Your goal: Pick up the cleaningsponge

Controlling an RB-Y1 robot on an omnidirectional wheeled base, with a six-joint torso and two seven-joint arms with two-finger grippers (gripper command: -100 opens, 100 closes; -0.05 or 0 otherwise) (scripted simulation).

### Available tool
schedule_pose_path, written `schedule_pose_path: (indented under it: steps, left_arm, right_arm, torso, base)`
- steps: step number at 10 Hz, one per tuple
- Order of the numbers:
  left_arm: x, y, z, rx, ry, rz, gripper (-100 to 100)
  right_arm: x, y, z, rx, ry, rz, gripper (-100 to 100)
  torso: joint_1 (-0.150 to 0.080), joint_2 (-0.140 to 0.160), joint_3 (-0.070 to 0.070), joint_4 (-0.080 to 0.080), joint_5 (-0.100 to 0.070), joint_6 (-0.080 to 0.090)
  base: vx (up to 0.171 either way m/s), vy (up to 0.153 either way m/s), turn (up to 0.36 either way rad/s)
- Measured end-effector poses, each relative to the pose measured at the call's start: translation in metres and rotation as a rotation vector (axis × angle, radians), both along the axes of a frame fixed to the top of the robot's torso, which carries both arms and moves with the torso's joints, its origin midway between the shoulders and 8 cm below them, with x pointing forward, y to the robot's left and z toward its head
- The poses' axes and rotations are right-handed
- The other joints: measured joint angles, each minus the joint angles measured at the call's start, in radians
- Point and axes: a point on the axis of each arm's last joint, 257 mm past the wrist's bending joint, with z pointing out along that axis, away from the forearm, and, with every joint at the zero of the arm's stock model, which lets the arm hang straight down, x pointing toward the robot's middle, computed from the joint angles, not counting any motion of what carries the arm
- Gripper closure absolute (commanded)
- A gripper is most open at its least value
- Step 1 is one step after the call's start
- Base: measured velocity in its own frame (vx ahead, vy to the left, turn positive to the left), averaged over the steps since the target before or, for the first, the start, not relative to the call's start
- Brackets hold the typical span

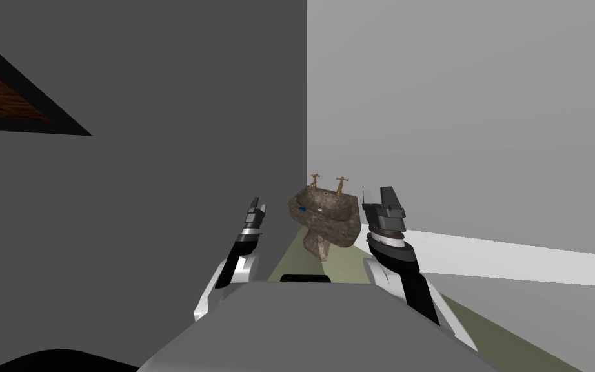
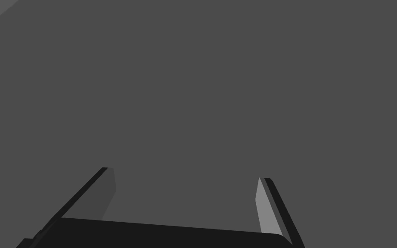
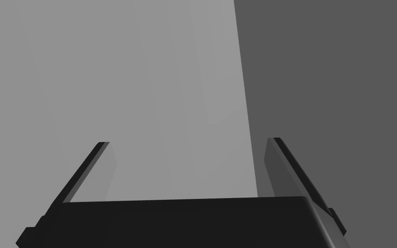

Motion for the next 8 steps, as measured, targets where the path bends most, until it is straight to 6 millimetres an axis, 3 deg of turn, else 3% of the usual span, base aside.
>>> schedule_pose_path:
  steps: [8]
  left_arm:
    - [0.05,0.0,-0.023,0.009,0.142,-0.019,-100]
  right_arm:
    - [0.0,0.0,0.0,0.0,0.0,0.0,0]
  torso:
    - [0.0,0.0,0.0,0.0,0.0,0.0]
  base:
    - [0.009,0.053,-0.083]
